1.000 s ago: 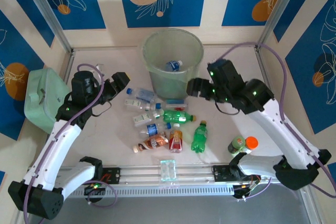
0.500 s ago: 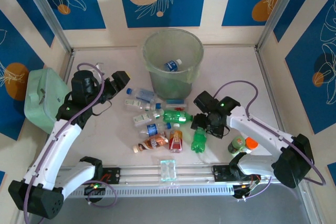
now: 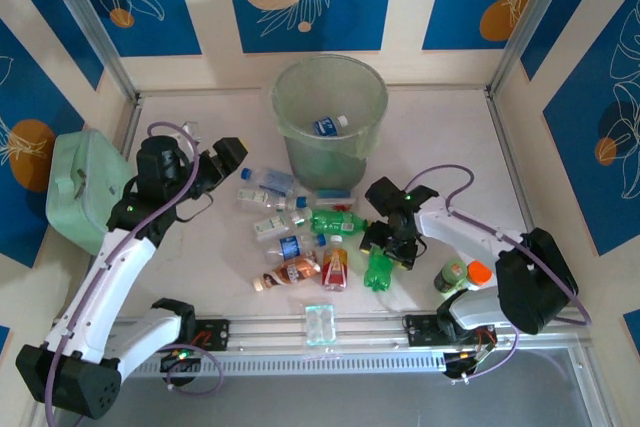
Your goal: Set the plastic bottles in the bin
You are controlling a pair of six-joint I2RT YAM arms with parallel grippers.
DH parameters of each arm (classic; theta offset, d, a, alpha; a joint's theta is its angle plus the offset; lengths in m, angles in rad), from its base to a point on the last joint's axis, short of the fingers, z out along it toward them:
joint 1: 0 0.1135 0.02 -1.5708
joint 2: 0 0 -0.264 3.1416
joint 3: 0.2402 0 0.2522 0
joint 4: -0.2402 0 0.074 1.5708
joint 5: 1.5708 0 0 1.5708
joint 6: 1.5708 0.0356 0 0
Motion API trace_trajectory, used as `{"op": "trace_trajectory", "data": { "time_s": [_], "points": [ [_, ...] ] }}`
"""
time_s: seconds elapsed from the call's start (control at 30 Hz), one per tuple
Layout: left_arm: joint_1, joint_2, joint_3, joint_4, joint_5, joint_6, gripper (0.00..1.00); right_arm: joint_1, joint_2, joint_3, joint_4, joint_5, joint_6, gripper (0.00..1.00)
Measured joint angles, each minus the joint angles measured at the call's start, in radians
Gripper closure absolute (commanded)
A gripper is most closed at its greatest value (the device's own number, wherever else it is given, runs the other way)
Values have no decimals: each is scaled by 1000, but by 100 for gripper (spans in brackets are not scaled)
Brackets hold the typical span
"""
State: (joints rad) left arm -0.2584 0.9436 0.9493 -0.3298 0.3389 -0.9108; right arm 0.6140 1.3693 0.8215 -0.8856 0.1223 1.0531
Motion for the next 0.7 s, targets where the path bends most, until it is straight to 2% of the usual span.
{"op": "trace_trajectory", "data": {
  "time_s": [0.2, 0.37, 0.7],
  "points": [
    [0, 0, -5, 0, 0, 0, 18, -7, 72, 0, 44, -3, -19, 30],
    [0, 0, -9, 1, 0, 0, 18, -7, 72, 0, 48, 1, -25, 34],
    [0, 0, -11, 1, 0, 0, 18, -7, -36, 3, 42, 35, -34, 43]
  ]
}}
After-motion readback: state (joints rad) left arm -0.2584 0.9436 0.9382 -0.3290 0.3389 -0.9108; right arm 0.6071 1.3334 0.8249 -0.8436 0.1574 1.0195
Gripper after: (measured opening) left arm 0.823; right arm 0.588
